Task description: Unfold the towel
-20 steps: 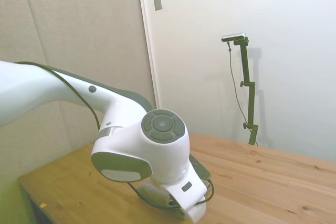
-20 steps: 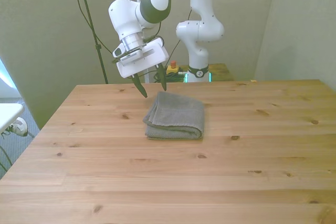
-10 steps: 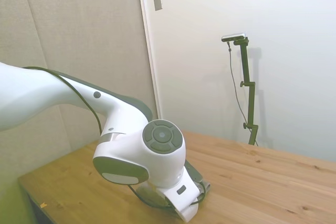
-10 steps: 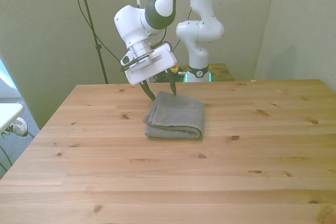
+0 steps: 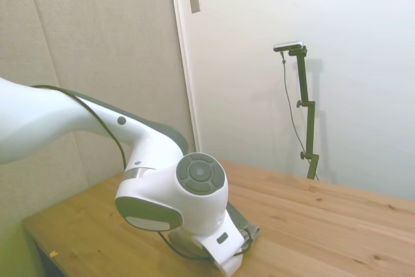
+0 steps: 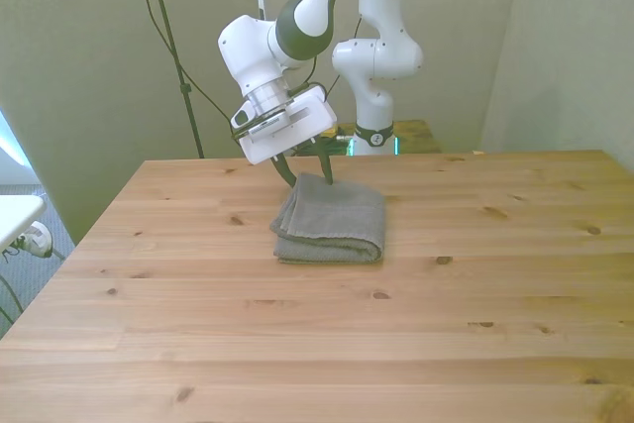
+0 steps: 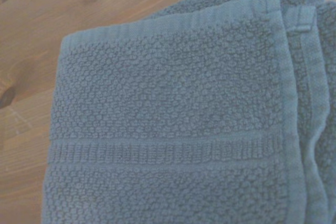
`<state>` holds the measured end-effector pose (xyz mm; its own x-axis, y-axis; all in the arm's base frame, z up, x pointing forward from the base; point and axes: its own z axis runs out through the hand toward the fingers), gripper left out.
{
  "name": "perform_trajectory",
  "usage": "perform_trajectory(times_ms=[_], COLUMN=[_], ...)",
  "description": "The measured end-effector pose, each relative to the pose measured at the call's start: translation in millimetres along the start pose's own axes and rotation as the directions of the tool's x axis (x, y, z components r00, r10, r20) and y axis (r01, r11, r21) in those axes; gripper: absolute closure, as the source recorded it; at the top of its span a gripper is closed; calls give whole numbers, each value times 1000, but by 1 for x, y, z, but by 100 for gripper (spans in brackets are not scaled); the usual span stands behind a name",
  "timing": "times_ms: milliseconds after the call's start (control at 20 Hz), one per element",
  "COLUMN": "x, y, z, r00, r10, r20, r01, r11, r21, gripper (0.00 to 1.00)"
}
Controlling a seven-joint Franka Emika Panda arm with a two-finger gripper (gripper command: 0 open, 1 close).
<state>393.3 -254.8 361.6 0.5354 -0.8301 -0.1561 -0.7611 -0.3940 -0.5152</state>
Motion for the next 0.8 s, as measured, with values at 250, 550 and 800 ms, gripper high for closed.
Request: perform_trajectory(times_ms=[250,550,800], x=[-1,0,2], y=[-3,-4,-16], z=[1,-2,-17], r00=[1000,1000,999], r10=[-6,-8,-28], r20=[1,-4,-26], r01=[6,8,29], r11=[1000,1000,999], r21=[-1,2,23], gripper=[100,100,100])
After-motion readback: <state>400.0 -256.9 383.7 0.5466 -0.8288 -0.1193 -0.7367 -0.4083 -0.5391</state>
